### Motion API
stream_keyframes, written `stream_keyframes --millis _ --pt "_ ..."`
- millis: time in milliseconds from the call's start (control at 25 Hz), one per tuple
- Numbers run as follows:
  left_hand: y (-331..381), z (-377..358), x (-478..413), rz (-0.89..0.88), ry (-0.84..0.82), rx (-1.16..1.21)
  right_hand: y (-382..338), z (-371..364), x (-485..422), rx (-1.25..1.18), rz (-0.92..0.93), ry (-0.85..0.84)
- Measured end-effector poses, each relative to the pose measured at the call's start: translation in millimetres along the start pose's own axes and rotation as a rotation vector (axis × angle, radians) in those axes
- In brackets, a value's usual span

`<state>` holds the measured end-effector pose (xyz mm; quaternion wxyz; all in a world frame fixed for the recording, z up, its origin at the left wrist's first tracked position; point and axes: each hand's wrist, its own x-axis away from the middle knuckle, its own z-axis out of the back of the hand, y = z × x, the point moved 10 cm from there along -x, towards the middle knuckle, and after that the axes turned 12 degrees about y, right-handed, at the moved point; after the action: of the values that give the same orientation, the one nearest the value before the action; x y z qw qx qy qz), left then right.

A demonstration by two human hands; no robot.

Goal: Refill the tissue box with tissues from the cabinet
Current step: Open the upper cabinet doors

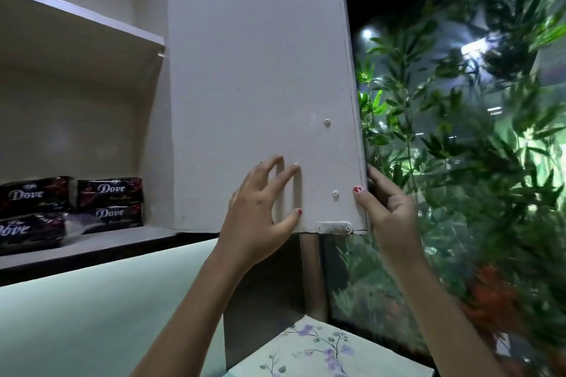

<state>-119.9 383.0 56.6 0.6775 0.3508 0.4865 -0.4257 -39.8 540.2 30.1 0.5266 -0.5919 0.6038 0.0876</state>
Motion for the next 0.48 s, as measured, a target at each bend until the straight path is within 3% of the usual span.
stream_keyframes --millis 480 --pt "2 -7 -1 -0.030 0.095 0.011 11 6 -9 -0.085 0.082 -0.068"
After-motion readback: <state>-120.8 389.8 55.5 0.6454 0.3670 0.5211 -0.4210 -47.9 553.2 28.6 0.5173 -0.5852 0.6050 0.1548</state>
